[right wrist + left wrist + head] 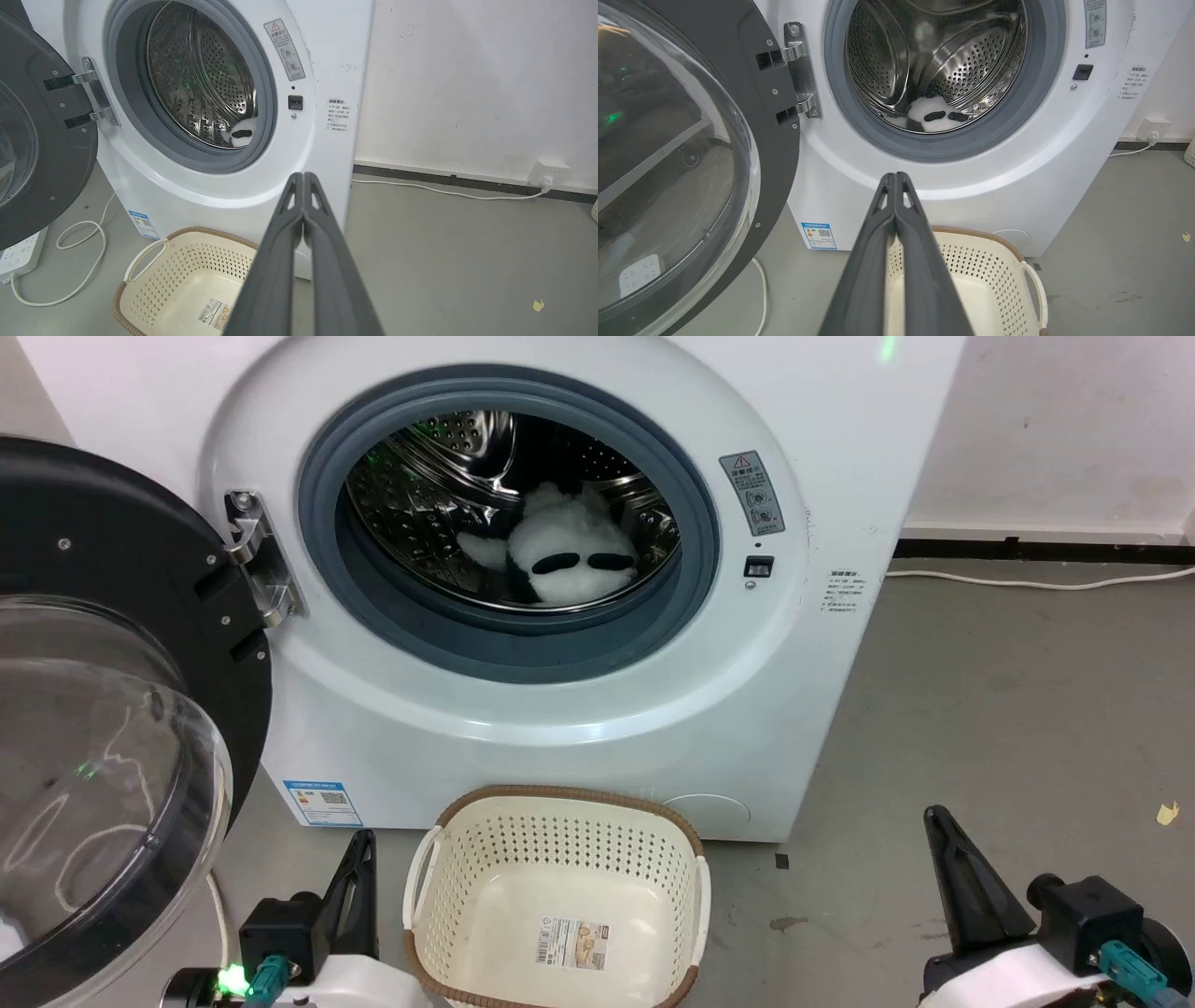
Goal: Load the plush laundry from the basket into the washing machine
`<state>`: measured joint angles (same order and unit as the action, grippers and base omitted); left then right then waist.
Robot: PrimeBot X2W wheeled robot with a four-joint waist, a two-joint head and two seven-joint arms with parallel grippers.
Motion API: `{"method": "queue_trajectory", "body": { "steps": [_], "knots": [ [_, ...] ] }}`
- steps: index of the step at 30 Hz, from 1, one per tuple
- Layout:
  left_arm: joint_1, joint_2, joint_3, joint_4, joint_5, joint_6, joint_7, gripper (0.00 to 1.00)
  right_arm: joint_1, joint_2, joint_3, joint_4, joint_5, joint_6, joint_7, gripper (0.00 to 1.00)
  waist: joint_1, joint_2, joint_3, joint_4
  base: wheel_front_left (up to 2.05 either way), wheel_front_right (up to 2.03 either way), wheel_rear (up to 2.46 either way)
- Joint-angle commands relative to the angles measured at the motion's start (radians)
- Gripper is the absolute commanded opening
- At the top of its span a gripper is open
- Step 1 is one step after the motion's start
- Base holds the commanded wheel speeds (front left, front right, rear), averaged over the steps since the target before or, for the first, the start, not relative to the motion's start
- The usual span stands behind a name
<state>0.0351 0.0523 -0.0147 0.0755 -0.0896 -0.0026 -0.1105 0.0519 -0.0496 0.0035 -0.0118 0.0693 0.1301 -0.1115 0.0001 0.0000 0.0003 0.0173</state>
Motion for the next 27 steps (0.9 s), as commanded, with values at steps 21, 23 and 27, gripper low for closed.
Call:
{"method": "queue_trajectory", "body": {
  "steps": [21,23,27],
  "knots": [
    [-0.025,-0.001,0.009,-0.036,0.043,0.002,0.049,0.0,-0.029,0.0,-0.002,0.007,-0.035,0.0,0.05,0.0,-0.0001,0.0,0.0,-0.007,0.0,0.0,0.0],
    [-0.026,-0.001,0.009,-0.039,0.046,0.002,0.053,0.0,-0.031,0.0,-0.002,0.007,-0.038,0.0,0.054,0.0,-0.0001,0.0,0.0,-0.008,0.0,0.0,0.0],
    [-0.027,-0.001,0.01,-0.044,0.052,0.002,0.061,0.0,-0.034,-0.001,-0.003,0.008,-0.042,0.0,0.062,0.0,-0.0001,0.0,0.0,-0.009,0.0,0.0,0.0]
  ]
}}
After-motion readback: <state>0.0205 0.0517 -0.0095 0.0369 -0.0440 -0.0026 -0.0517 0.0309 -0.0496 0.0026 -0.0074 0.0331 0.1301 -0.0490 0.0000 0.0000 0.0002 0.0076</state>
